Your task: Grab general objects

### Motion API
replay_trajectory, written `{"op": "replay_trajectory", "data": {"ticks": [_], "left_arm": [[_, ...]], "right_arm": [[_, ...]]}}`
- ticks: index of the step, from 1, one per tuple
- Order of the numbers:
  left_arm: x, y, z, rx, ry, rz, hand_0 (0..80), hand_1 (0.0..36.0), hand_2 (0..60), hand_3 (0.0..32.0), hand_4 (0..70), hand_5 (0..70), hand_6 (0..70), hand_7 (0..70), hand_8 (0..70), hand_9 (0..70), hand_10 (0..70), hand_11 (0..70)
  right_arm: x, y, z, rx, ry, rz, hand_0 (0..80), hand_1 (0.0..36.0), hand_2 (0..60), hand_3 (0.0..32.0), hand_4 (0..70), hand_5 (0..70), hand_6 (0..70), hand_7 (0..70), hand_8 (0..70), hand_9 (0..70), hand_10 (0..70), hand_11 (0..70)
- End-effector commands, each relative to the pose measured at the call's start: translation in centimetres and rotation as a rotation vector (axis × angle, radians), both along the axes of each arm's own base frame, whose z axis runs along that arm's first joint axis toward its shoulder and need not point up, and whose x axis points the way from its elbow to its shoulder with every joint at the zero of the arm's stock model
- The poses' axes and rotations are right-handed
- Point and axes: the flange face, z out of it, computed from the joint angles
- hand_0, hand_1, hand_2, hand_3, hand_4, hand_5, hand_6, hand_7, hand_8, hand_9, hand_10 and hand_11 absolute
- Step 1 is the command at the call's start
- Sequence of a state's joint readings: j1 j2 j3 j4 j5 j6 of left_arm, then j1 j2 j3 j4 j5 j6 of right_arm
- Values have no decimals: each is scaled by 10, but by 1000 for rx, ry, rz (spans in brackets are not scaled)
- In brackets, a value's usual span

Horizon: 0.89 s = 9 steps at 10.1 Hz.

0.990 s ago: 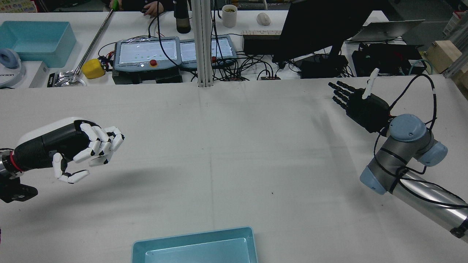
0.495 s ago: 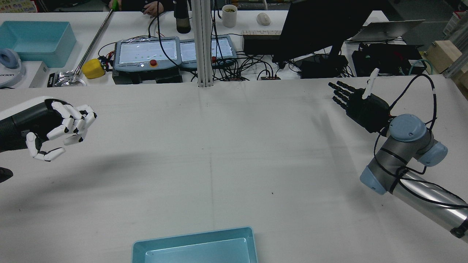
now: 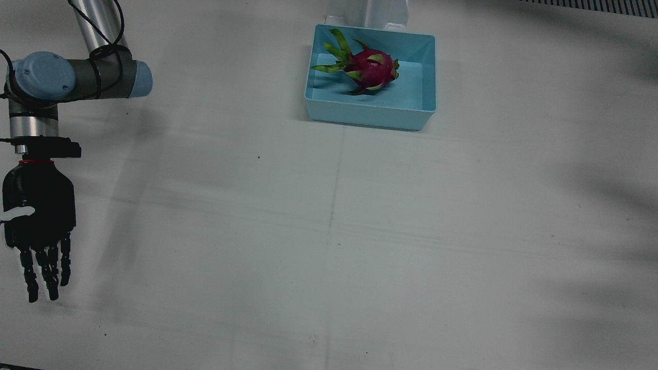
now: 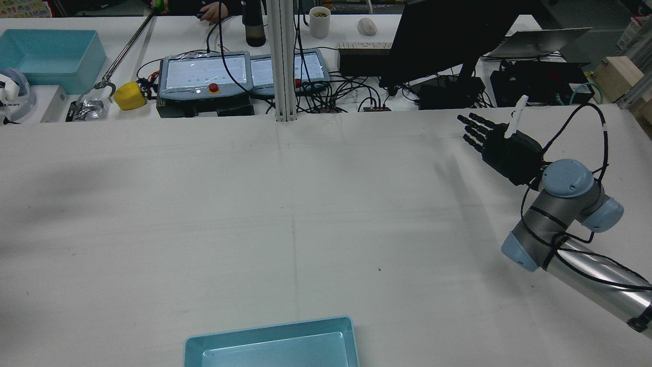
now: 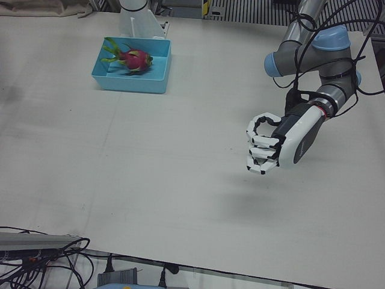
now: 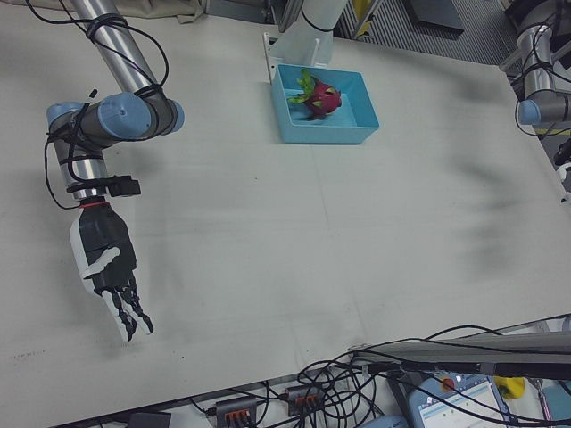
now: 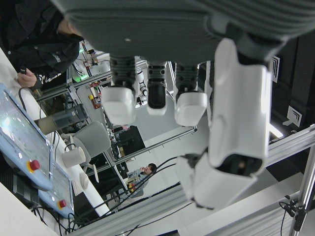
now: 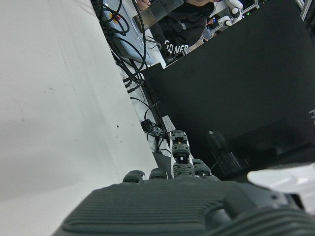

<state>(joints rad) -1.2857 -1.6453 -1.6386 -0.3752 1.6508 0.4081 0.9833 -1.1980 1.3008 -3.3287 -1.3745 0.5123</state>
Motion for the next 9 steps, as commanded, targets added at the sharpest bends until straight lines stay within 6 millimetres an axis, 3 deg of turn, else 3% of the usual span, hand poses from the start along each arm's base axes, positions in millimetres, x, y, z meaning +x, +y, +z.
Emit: {"op": "replay_trajectory", "data": {"ticks": [1,2,3,7,9], "left_arm": [[-24,11,26,-98,75,-47,800,360,600,0,700,475,700,700,700,700,700,700],[-29,12,26,-116,72,-58,800,360,600,0,700,465,700,700,700,700,700,700],[-52,14,32,-134,69,-99,800,360,600,0,700,459,700,700,700,700,700,700],[-63,25,39,-150,66,-117,800,360,600,0,700,430,700,700,700,700,700,700],[-72,41,53,-157,67,-127,800,360,600,0,700,441,700,700,700,700,700,700]], "right_arm": [[0,0,0,0,0,0,0,0,0,0,0,0,0,0,0,0,0,0],[0,0,0,0,0,0,0,0,0,0,0,0,0,0,0,0,0,0],[0,0,0,0,0,0,0,0,0,0,0,0,0,0,0,0,0,0],[0,0,0,0,0,0,0,0,0,0,0,0,0,0,0,0,0,0],[0,0,0,0,0,0,0,0,0,0,0,0,0,0,0,0,0,0]]}}
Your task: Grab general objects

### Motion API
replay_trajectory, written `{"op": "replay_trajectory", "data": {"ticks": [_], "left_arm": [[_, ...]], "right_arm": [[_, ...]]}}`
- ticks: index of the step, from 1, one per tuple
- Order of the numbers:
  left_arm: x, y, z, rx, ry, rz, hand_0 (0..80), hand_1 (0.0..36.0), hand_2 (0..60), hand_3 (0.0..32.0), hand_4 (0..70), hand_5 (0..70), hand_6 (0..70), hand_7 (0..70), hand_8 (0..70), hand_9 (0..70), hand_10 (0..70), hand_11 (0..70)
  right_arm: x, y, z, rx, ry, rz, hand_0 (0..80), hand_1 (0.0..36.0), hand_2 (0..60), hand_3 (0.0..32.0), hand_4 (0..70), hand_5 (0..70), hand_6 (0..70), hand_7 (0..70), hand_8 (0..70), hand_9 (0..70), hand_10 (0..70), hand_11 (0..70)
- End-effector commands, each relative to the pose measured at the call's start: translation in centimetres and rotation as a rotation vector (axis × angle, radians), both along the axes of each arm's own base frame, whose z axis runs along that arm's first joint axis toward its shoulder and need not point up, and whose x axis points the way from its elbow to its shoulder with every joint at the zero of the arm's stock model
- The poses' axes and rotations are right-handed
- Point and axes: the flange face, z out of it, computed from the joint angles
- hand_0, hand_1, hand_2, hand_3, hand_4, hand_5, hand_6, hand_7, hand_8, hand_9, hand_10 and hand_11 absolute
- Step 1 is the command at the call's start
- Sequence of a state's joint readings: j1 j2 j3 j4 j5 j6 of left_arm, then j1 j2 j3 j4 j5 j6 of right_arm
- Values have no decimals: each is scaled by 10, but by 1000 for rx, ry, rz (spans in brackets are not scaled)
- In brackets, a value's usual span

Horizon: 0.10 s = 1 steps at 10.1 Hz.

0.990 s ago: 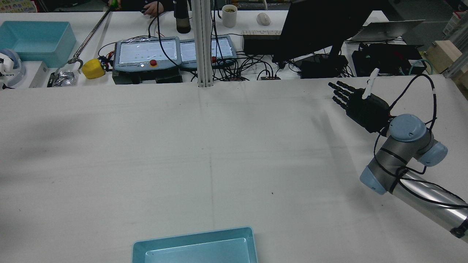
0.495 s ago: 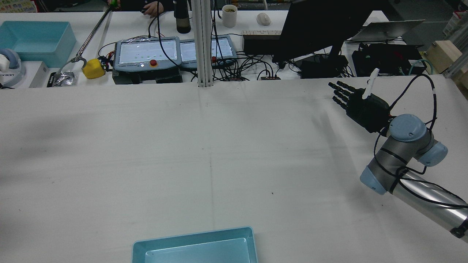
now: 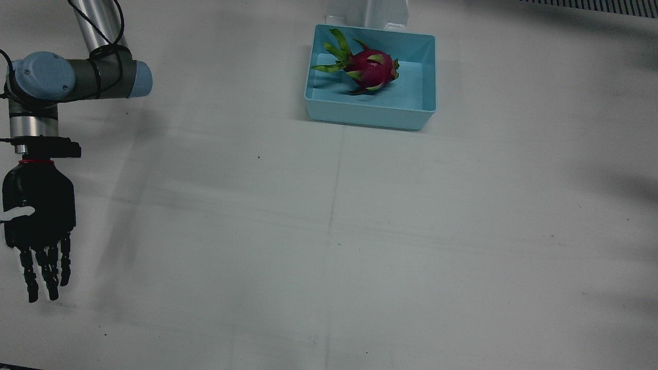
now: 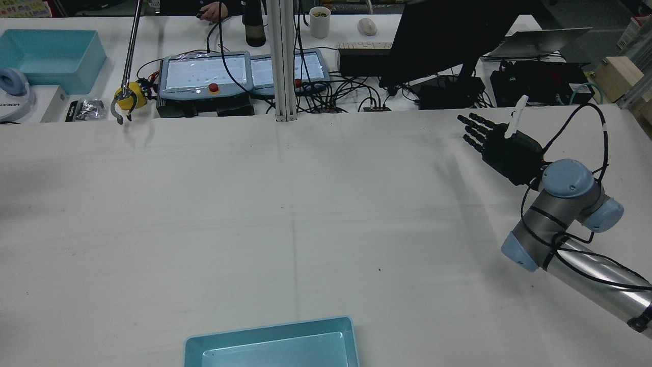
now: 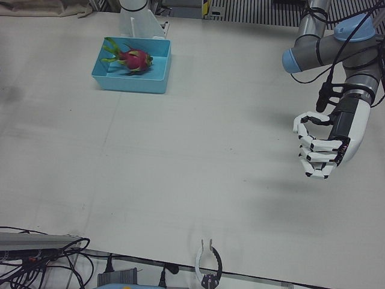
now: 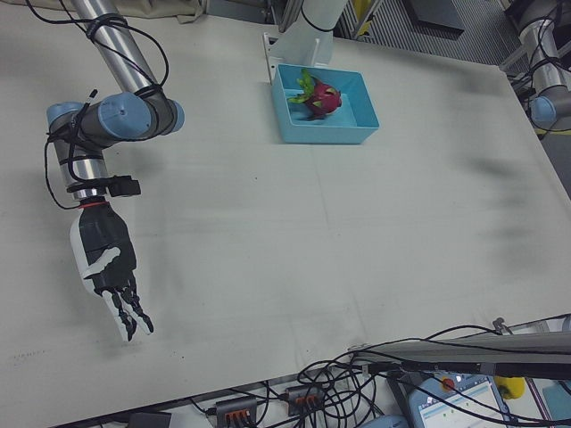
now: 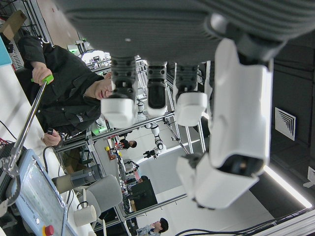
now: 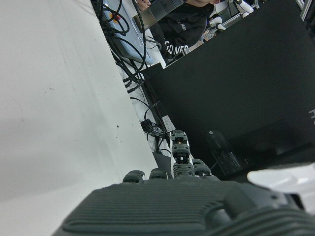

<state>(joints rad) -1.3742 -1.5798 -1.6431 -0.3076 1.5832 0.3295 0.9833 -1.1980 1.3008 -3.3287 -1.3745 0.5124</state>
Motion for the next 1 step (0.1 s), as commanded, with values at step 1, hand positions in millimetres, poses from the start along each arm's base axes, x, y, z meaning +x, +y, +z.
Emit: {"op": "replay_trajectory", "data": {"ticks": [1], "left_arm": [[-10,14,11,-6,0,-14,800,360,600,0,700,431,700,700,700,700,700,700]], "right_arm": [[0,0,0,0,0,0,0,0,0,0,0,0,0,0,0,0,0,0]]}}
